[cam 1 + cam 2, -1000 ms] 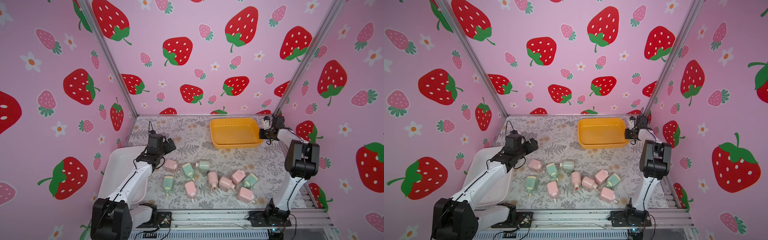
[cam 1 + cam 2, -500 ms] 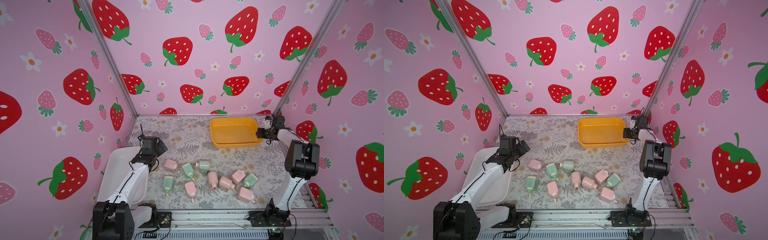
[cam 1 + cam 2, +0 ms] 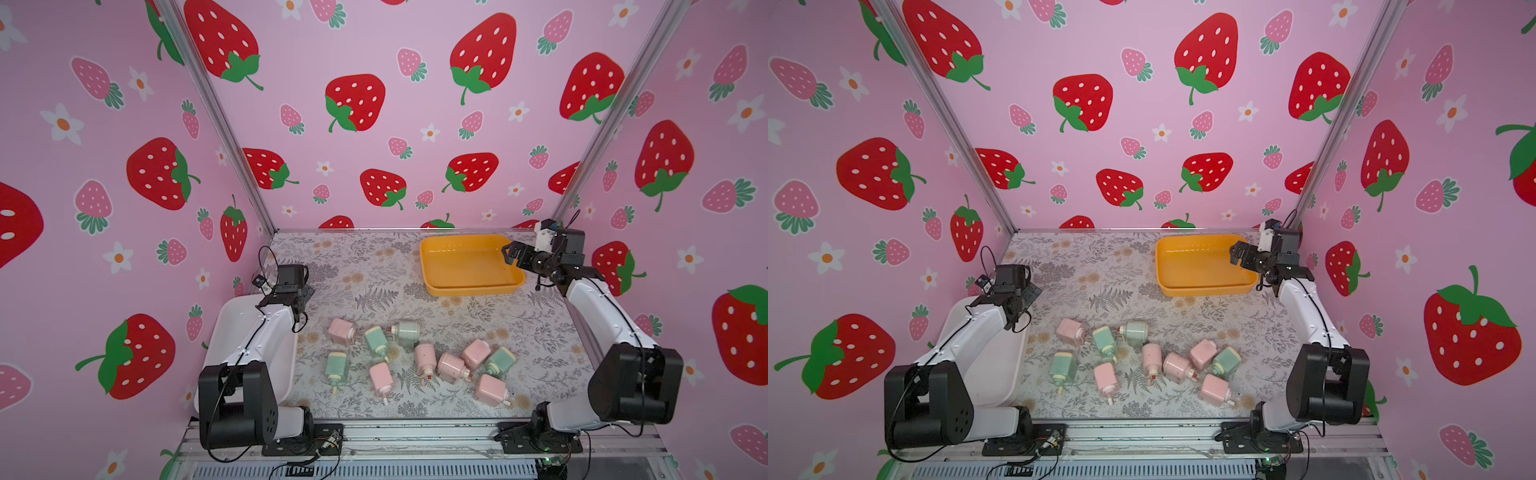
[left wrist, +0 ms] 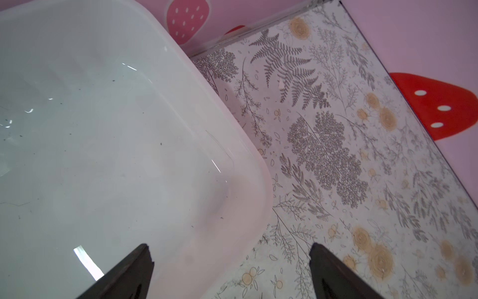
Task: Place the pencil sharpeners by color into the storage box
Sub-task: Move the storage box to the center of the board.
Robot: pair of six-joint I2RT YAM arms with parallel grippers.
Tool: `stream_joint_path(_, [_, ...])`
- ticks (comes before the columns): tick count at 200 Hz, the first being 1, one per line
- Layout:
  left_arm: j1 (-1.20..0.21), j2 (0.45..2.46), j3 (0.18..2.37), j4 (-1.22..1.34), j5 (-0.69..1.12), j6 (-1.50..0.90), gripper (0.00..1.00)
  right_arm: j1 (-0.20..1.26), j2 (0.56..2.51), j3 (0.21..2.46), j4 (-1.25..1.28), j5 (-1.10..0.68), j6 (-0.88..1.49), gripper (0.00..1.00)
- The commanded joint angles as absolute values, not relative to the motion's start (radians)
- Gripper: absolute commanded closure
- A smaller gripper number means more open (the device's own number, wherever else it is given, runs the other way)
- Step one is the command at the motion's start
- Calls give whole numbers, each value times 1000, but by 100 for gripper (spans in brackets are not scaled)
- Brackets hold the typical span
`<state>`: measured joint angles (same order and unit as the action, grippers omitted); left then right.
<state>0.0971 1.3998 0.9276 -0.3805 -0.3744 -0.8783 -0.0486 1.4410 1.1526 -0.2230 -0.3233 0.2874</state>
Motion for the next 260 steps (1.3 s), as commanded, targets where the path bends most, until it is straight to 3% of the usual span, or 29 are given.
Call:
stream_joint_path(1, [142, 1444, 1011, -416, -382, -918, 0, 58, 1394, 1096, -204, -395, 355, 0])
stream_joint_path(69, [223, 1566, 1134, -413, -371, -999, 2, 287, 1333, 1117, -302, -206, 289, 0])
stream_joint_path(175, [267, 1873, 1442, -607, -358, -1094, 6, 318, 1224, 1132, -314, -240, 290, 0])
stream_joint_path(225, [266, 1945, 1439, -582, -313, -1090, 17, 319, 1230, 1160, -367, -213, 287, 0])
stream_joint_path(260, [249, 1959, 1417, -530, -257, -1069, 34, 321, 1187, 1133, -391, -186, 276, 0])
